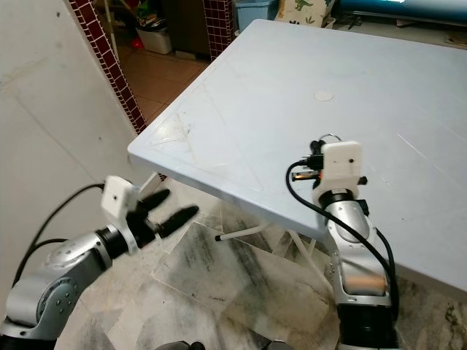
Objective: Hang keys on a hook
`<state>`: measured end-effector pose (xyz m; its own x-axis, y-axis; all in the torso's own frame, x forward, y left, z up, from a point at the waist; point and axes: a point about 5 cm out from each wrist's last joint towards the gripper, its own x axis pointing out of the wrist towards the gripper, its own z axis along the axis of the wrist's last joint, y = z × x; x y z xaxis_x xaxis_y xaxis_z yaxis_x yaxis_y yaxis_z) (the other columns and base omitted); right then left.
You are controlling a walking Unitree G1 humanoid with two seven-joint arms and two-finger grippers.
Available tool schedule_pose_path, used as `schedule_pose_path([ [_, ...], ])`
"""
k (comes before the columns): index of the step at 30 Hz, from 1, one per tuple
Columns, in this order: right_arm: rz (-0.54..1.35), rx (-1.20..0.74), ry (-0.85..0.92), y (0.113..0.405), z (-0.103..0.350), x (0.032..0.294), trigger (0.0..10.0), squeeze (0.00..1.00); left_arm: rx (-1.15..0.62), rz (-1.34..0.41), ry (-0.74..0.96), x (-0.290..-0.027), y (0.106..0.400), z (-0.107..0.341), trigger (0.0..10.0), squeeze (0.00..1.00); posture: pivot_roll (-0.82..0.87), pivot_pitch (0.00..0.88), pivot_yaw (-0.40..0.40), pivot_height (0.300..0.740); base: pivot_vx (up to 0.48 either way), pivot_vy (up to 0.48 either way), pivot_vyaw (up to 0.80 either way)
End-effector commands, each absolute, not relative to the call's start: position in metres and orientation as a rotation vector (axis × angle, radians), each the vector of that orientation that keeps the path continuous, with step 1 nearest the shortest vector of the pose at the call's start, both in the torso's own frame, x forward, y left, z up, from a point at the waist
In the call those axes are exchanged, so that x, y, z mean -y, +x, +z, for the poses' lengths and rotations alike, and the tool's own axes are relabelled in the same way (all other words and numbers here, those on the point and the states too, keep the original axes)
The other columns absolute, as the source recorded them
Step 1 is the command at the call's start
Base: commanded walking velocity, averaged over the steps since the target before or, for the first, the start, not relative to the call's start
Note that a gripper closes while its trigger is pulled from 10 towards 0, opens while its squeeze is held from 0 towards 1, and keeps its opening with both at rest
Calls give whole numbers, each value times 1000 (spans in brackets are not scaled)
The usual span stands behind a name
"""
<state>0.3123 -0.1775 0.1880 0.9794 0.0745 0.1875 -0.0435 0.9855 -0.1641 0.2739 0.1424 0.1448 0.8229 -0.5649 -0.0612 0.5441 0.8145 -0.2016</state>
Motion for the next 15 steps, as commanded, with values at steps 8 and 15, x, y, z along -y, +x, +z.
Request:
schedule_pose_path([
  [8, 146, 278, -138, 308, 210, 150, 10000, 0, -50, -345, -122, -164, 284, 143, 10000, 0, -5, 87, 73, 740, 0, 0, 0],
  [15, 174, 268, -147, 305, 208, 145, 10000, 0, -26, -282, -105, -166, 284, 140, 10000, 0, -6, 73, 58, 740, 0, 0, 205],
])
